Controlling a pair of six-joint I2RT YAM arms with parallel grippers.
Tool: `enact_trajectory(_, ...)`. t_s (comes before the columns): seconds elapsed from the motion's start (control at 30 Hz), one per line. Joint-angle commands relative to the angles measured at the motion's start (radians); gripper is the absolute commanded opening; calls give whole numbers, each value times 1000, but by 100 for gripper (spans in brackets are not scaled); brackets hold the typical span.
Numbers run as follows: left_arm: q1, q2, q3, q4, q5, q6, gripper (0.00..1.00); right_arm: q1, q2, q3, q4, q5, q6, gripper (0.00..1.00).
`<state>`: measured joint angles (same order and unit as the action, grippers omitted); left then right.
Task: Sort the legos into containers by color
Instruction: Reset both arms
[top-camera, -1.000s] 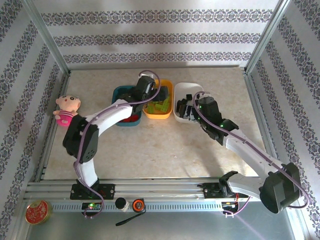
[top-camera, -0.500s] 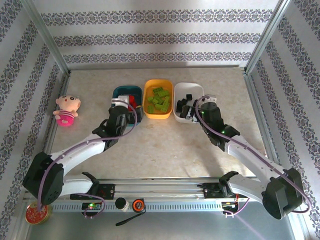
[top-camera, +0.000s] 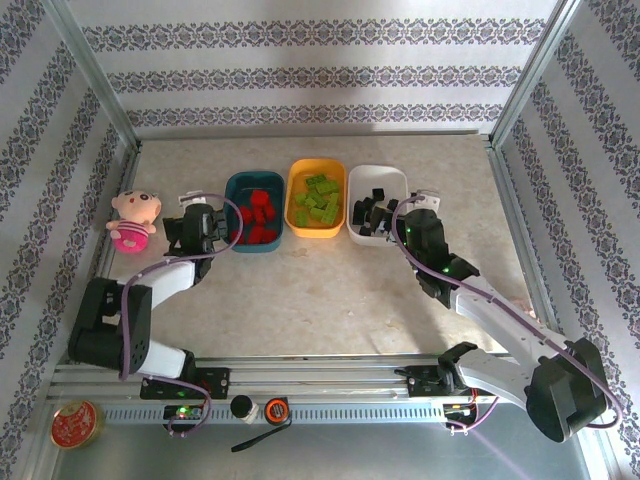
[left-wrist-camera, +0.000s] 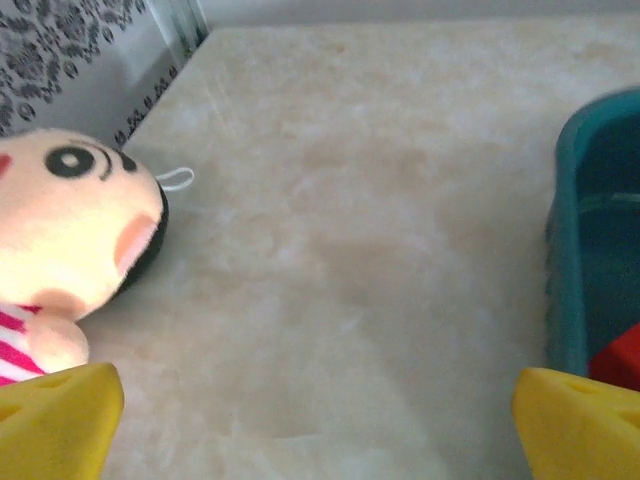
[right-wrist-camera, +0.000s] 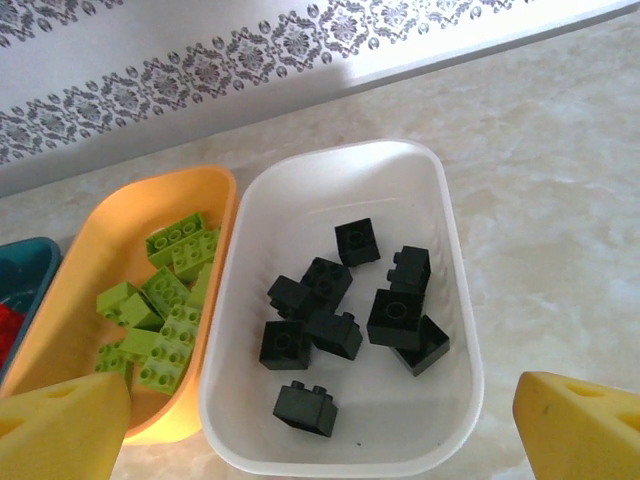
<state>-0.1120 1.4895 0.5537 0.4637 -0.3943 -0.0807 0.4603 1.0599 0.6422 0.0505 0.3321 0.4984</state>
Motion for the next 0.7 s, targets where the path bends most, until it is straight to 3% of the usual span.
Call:
enact_trajectory(0.0, 8, 26, -29, 171, 101, 97, 99, -6, 14, -9, 25, 7, -1, 98)
enact_trajectory(0.1, 14, 76, -69, 313, 133, 120, 99, -5, 45, -3, 31, -35, 35, 98)
enact_trajectory(0.27, 68, 58, -88, 309, 299, 93, 99, 1, 99, 8, 21, -14, 56, 98)
enact_trajectory(0.33, 103, 73, -141, 393, 389, 78, 99, 9, 100, 1, 24, 14, 62, 98)
enact_trajectory(0.37, 104, 118, -181, 545, 397, 92, 99, 12, 97, -3, 29, 23, 57, 98)
enact_trajectory(0.43, 105, 82, -171, 447, 378, 76, 99, 18, 88, -9, 32, 61, 52, 98)
enact_trajectory(0.5, 106, 112, -173, 518, 367, 78, 99, 21, 71, -23, 42, 100, 44, 98)
enact_trajectory(0.57, 106, 95, -167, 470, 347, 67, 99, 18, 56, -37, 59, 113, 29, 98)
enact_trajectory(0.67, 97, 101, -194, 535, 240, 42, 99, -1, 56, -36, 77, 101, -27, 98)
